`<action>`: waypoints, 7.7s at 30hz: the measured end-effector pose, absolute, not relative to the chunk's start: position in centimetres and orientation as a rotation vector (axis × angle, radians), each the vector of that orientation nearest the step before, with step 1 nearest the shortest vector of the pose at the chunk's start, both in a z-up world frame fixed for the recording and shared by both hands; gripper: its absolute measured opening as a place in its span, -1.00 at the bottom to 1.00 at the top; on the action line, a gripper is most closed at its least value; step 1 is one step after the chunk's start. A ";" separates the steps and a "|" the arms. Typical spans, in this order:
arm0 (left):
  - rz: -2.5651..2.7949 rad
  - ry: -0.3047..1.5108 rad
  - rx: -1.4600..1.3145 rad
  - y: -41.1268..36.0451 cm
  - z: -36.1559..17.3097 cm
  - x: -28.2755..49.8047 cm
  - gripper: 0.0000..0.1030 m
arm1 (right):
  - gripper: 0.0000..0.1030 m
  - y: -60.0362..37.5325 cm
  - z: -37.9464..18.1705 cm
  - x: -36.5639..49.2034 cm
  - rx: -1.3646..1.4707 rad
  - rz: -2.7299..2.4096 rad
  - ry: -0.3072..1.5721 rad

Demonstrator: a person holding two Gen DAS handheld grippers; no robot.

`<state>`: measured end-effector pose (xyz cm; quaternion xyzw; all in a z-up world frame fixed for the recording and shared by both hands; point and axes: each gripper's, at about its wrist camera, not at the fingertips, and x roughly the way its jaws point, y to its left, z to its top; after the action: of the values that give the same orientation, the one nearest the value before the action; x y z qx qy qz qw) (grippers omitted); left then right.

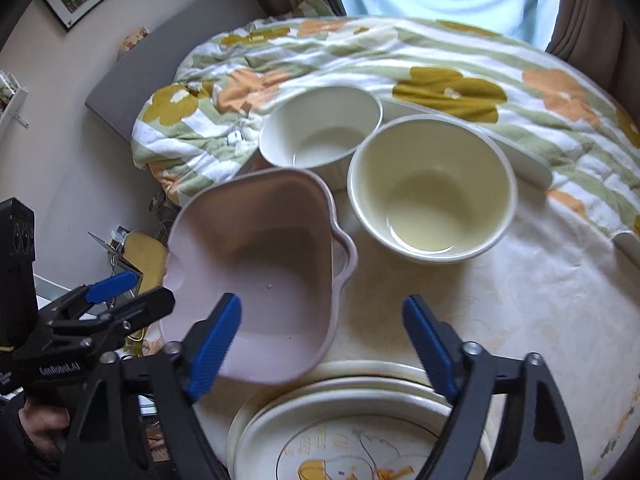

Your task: Organize plates and bowls

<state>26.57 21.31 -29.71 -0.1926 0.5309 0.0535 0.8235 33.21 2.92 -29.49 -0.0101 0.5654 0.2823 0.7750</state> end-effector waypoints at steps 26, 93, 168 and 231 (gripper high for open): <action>0.079 1.083 -0.262 20.5 -28.0 27.9 -0.66 | -0.78 3.5 -29.6 32.3 -0.031 0.629 1.190; -0.361 1.174 0.208 -25.7 -31.9 24.1 -0.40 | -0.75 -38.5 -31.4 18.6 0.351 0.129 1.098; -0.171 1.201 -0.211 9.0 -30.6 43.0 -0.65 | -0.70 -6.1 -31.5 41.7 0.274 0.354 1.249; -0.462 1.243 0.277 -28.3 -28.7 25.5 -0.65 | -0.70 -36.9 -28.2 18.6 0.421 0.033 1.217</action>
<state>25.49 -28.27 -28.72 0.1279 0.5751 -0.2139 0.7792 18.61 -36.90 -28.17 0.1963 0.5673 0.0152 0.7996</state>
